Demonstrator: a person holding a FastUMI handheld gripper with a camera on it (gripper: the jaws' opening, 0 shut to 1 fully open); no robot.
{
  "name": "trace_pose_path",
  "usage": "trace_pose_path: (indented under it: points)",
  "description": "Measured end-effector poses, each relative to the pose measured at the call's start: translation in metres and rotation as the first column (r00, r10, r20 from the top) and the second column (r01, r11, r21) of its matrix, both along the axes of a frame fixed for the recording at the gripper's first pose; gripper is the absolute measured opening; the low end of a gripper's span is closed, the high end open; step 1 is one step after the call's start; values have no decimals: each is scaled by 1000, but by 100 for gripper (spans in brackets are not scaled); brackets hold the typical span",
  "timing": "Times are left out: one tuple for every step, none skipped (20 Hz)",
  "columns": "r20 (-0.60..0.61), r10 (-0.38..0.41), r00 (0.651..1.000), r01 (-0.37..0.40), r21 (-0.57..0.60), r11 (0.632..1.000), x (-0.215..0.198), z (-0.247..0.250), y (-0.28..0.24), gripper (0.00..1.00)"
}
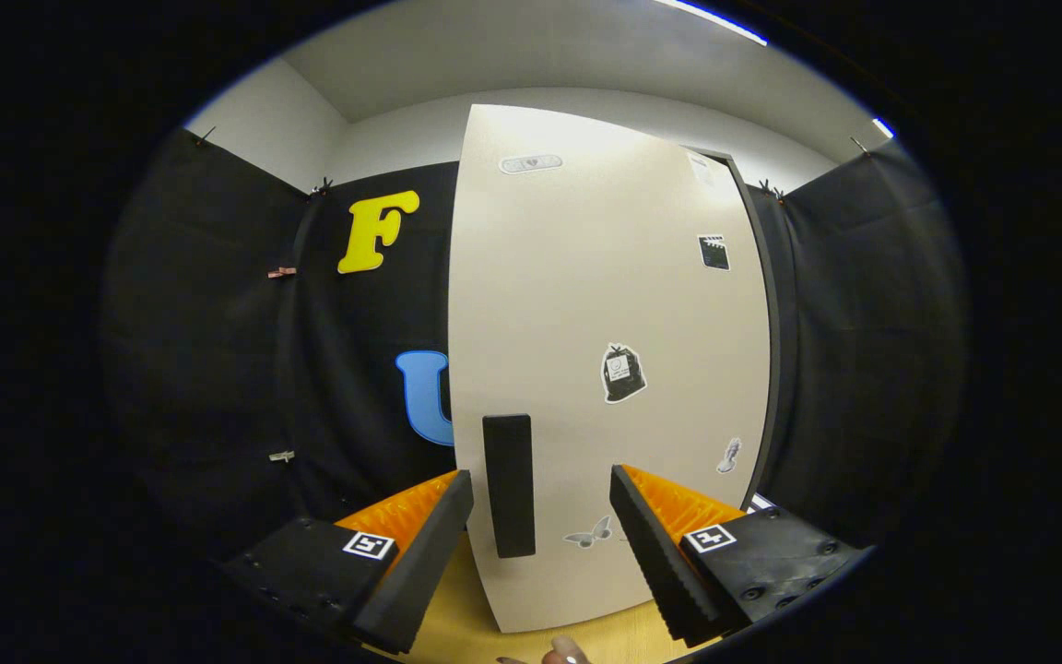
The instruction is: Open the shoe cabinet door, grab the shoes and put them into the shoe cabinet, then close the shoe cabinet door.
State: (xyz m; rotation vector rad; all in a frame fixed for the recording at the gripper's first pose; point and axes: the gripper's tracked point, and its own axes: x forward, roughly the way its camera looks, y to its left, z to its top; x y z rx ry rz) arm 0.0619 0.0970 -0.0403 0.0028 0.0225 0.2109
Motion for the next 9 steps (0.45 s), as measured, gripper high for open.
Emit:
trace_pose_path:
  points:
    - [-1, -4, 1000, 4, -6, 1000, -3, 0, -1, 98]
    - [0, -6, 1000, 6, -12, 1000, -6, 0, -3, 98]
    - [1, -9, 1000, 9, -16, 1000, -10, 1, -4, 98]
    - [3, -11, 1000, 11, -18, 1000, -12, 1, -5, 98]
    - [4, -13, 1000, 13, -17, 1000, -13, 2, -7, 98]
    - [5, -17, 1000, 17, -17, 1000, -15, 2, -9, 98]
    - [5, -19, 1000, 19, -17, 1000, -18, 3, -10, 98]
    - [6, -20, 1000, 20, -16, 1000, -20, 4, -12, 98]
    - [5, -20, 1000, 20, -17, 1000, -22, 4, -12, 98]
